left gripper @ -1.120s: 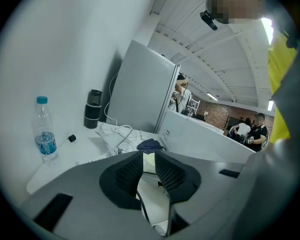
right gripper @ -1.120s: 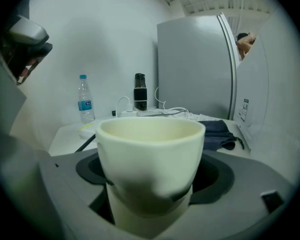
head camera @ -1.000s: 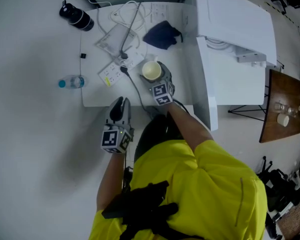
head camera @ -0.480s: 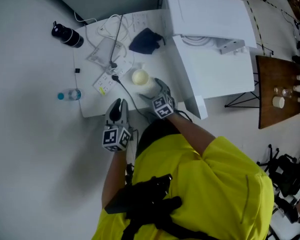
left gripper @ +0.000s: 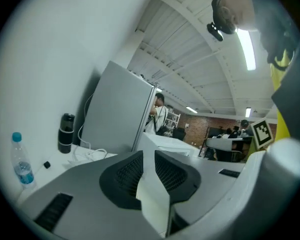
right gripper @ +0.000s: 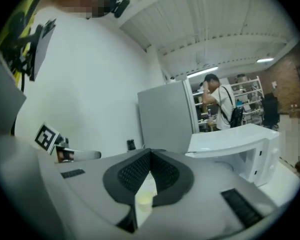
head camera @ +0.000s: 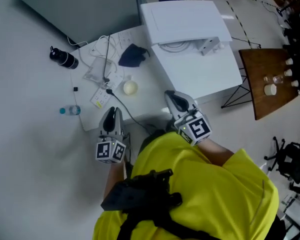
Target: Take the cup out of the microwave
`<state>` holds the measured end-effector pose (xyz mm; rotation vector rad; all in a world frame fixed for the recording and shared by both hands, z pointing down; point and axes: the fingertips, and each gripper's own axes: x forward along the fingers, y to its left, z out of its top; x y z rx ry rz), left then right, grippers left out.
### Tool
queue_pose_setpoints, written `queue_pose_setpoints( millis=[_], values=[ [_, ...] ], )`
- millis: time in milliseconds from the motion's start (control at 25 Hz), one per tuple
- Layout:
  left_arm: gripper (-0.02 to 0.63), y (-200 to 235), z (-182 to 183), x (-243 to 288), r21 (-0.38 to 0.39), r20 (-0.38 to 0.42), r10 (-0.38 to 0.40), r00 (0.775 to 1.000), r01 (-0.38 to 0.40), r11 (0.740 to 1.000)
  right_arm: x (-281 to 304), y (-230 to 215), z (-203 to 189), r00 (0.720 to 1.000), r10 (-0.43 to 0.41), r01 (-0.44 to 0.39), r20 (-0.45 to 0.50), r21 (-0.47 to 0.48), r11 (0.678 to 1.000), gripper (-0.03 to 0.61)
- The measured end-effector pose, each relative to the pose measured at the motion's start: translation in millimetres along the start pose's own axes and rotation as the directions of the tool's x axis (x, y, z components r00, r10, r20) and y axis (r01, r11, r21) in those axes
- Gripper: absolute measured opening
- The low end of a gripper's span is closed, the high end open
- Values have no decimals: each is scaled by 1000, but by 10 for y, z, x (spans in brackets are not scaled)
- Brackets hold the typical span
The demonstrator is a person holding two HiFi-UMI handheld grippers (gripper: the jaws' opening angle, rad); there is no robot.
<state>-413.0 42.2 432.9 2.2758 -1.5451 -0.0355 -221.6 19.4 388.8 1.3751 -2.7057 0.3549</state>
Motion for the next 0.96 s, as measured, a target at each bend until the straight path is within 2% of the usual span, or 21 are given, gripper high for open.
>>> queue_pose_setpoints(
  millis=[80, 200, 280, 400, 640, 800, 960],
  values=[
    [77, -156, 201, 14, 22, 15, -28, 1000, 27, 999, -106, -190, 217, 998, -50, 50, 37, 7, 999, 2],
    [77, -333, 438, 63, 82, 33, -15, 999, 12, 997, -216, -409, 312, 995, -91, 91, 36, -6, 996, 2],
    [77, -433, 525, 99, 89, 42, -10, 999, 6, 996, -284, -516, 347, 994, -104, 104, 33, -4, 995, 2],
    [77, -561, 564, 151, 80, 45, -18, 999, 14, 997, -356, -619, 411, 993, -111, 112, 40, -24, 993, 2],
    [77, -681, 553, 213, 87, 46, -7, 999, 3, 996, -421, -847, 321, 994, -105, 103, 22, 79, 992, 2],
    [77, -728, 507, 218, 85, 44, 16, 999, -19, 996, -473, -880, 402, 996, -83, 82, 32, 23, 996, 2],
    [77, -747, 466, 188, 82, 47, 59, 997, -63, 995, -519, -926, 360, 998, -67, 67, 20, 37, 997, 2]
  ],
)
